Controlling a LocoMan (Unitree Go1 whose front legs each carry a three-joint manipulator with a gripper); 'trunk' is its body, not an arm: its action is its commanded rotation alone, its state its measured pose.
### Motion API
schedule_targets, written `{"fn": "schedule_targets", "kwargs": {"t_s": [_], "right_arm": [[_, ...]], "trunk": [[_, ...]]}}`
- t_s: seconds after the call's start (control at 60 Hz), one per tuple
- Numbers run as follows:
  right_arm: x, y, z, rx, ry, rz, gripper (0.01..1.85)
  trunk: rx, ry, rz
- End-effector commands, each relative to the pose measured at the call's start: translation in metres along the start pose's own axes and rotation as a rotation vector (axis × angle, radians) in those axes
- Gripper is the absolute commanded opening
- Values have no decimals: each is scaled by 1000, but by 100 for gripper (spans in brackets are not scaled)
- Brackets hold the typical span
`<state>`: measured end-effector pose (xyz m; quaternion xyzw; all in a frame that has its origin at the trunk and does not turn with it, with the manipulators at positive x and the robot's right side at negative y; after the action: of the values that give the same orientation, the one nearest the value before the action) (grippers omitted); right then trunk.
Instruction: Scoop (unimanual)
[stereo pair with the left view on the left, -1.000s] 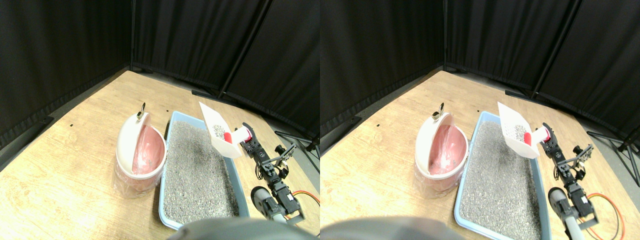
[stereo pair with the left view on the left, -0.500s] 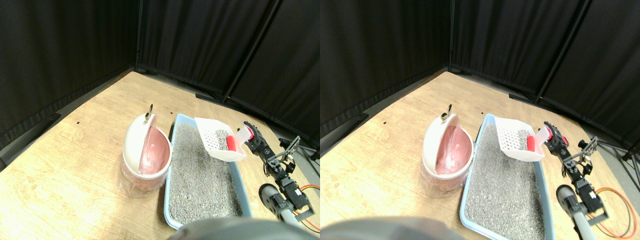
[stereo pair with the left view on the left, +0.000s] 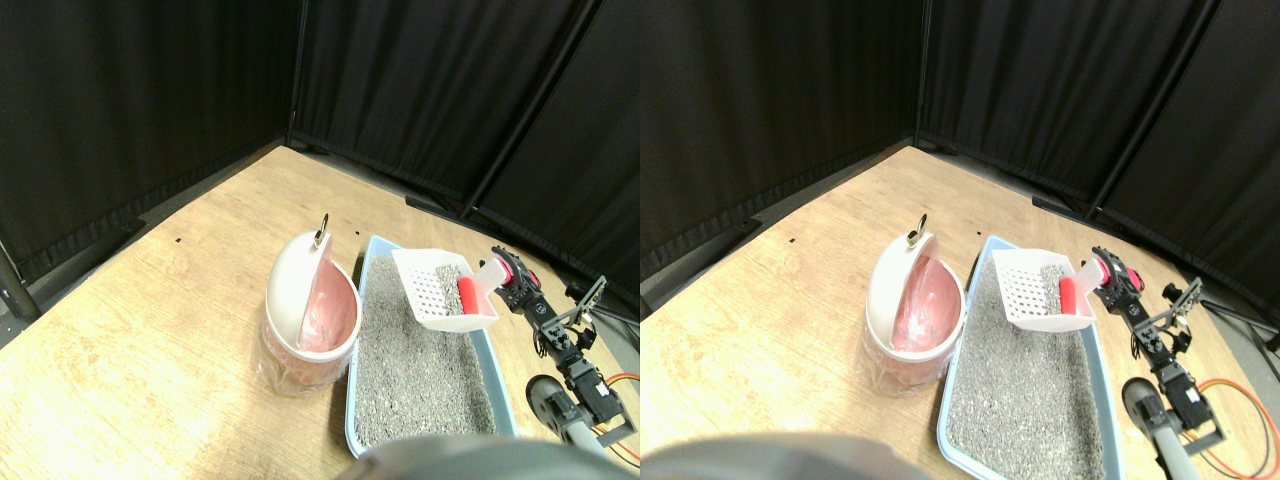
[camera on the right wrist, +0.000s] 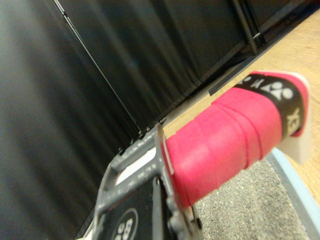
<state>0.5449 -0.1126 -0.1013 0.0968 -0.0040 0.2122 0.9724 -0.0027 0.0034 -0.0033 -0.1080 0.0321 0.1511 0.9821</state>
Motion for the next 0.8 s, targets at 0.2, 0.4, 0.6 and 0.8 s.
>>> {"fn": "schedule_targets", "kwargs": {"t_s": [0.2, 0.4, 0.6, 0.8], "right_arm": [[6, 13, 11, -34, -70, 39, 5], [12, 18, 10, -92, -49, 68, 5], [18, 22, 9, -70, -19, 75, 5], [26, 25, 8, -90, -14, 102, 5]], "trunk": [[5, 0, 46], [1, 1, 61], [-7, -2, 87], [-14, -7, 106]]}}
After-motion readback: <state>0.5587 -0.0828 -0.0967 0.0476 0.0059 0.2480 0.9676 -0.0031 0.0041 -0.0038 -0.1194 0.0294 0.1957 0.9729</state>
